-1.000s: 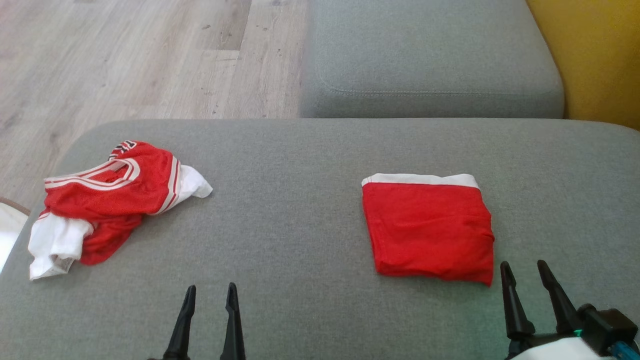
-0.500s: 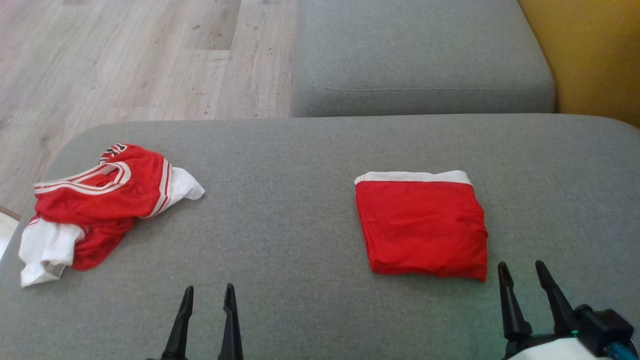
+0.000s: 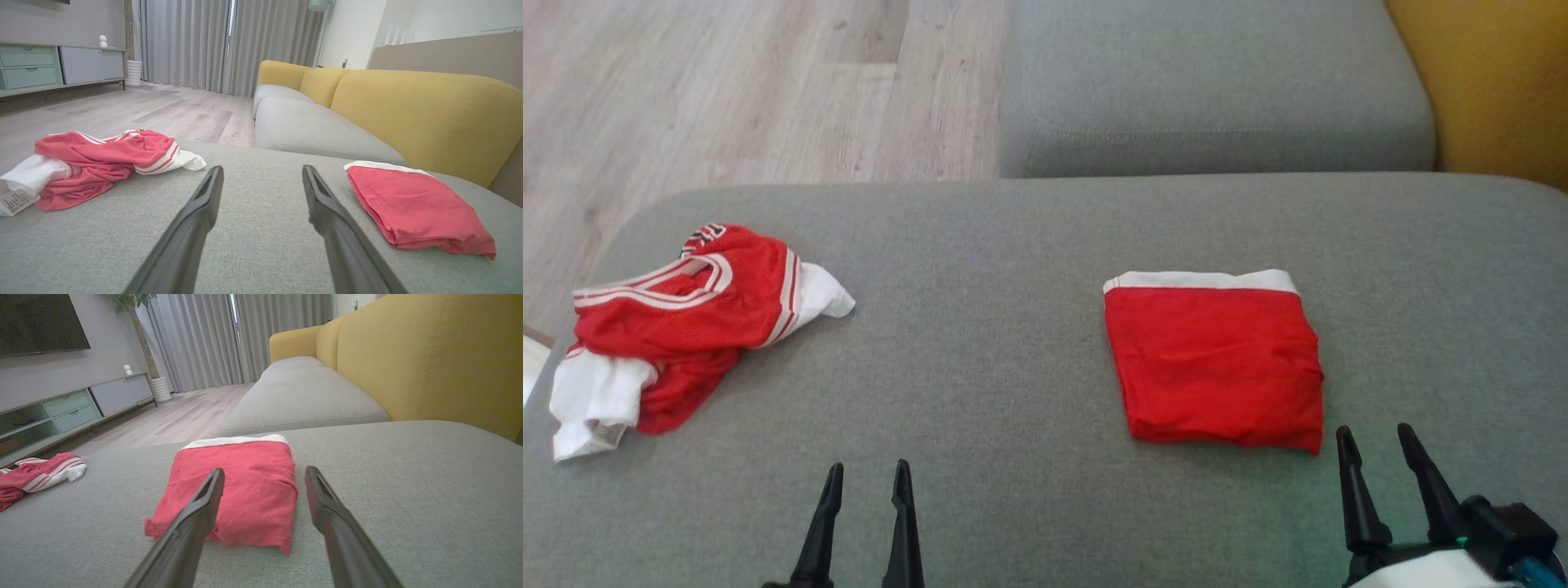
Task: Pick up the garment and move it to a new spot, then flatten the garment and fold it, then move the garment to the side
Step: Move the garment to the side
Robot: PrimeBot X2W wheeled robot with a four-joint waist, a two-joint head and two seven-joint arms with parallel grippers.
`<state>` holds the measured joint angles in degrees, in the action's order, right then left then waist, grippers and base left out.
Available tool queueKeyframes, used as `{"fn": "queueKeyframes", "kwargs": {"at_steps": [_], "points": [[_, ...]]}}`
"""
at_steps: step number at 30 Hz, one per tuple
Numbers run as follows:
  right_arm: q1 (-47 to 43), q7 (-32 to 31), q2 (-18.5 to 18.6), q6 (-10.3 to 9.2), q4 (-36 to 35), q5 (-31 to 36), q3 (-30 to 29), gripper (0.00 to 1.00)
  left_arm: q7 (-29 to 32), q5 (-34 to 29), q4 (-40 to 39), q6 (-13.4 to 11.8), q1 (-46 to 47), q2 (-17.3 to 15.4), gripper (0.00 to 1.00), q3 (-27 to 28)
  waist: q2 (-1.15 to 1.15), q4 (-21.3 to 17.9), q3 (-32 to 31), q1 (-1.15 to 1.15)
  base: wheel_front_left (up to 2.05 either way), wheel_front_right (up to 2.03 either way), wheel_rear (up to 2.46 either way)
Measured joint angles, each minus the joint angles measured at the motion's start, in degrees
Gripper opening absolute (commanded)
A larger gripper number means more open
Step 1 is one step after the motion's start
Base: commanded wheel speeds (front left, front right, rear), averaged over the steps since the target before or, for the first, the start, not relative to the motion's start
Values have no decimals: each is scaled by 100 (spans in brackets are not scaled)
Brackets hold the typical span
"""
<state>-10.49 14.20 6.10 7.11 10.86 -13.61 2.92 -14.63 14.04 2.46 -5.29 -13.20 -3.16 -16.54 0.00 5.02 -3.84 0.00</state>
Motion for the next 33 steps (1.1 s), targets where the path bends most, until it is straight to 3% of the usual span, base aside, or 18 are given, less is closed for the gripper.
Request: {"fn": "queueKeyframes", "kwargs": {"at_steps": [7,12,23,24,25,26,29,33], "points": [[240,1,81,0,37,55,-23,100,0,0,-5,8,101,0,100,-76,0,58,323,0,0,0,0],[935,-15,346,0,464,-73,-185,100,0,-49,-26,25,464,2,100,-211,0,138,678,1,0,0,0],[2195,-1782,744,0,1608,-1081,-7,100,0,-51,30,56,910,11,100,-453,0,364,1246,2,0,0,0],[2208,-1956,757,-1,1635,-1249,80,85,0,-49,36,55,950,10,100,-470,0,394,1272,2,0,0,0],[2207,-2109,748,-1,1635,-1460,192,30,0,-49,35,47,982,10,100,-481,0,417,1295,1,0,0,0],[2204,-2240,730,0,1622,-1716,305,0,0,-48,35,24,999,10,100,-495,0,432,1315,0,0,0,0],[2204,-2353,782,0,1488,-2205,512,0,0,-48,31,16,1014,10,100,-542,0,423,1344,1,0,0,0],[2220,-2219,1163,0,1410,-2207,519,0,0,-49,-13,18,1032,10,100,-535,0,302,1371,0,0,0,0]]}}
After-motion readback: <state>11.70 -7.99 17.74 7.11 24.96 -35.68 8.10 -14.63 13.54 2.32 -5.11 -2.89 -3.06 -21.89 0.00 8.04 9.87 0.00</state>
